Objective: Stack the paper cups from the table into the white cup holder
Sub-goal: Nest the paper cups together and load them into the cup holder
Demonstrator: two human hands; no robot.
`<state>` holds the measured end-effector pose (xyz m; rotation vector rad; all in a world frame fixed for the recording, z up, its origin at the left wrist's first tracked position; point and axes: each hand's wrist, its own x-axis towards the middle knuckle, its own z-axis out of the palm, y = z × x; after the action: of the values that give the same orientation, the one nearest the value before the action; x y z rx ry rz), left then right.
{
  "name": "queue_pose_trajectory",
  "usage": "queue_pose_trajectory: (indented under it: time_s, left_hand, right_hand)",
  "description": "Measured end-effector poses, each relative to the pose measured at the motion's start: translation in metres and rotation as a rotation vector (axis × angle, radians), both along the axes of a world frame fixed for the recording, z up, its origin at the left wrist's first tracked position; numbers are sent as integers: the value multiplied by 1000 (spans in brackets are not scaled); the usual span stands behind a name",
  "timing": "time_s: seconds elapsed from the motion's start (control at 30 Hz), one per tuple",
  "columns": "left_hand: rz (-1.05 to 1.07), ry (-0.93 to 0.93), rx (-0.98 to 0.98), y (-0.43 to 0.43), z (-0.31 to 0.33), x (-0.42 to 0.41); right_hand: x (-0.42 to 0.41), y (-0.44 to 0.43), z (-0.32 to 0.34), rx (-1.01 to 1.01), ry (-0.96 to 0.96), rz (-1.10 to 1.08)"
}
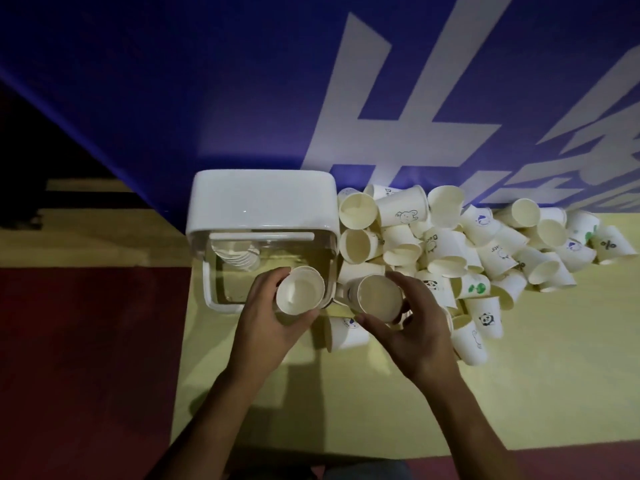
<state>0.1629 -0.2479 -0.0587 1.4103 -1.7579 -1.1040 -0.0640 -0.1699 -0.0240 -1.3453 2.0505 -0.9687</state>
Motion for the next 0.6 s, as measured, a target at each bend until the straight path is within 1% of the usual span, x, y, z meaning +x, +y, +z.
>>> queue_pose_trajectory:
  time_s: [0.13,0.27,0.43,0.53,0.6]
  left_hand:
    - [-5,10,43,-14,-9,0]
    - [-57,-34,94,-24,-28,-4]
    - [-78,-158,120,-35,-52,-13]
    - [-74,-237,87,-41,-65,-17]
    - [-76,-281,108,-44,-69,-19]
  right_hand:
    - [4,-4,0,-23,-16,0]
    - [5,-3,0,-33,-14,-3]
    - [4,-3,-3,-1,28,-15]
    - [5,-5,-6,17,35,-23]
    - [7,-8,-9,24,31,-15]
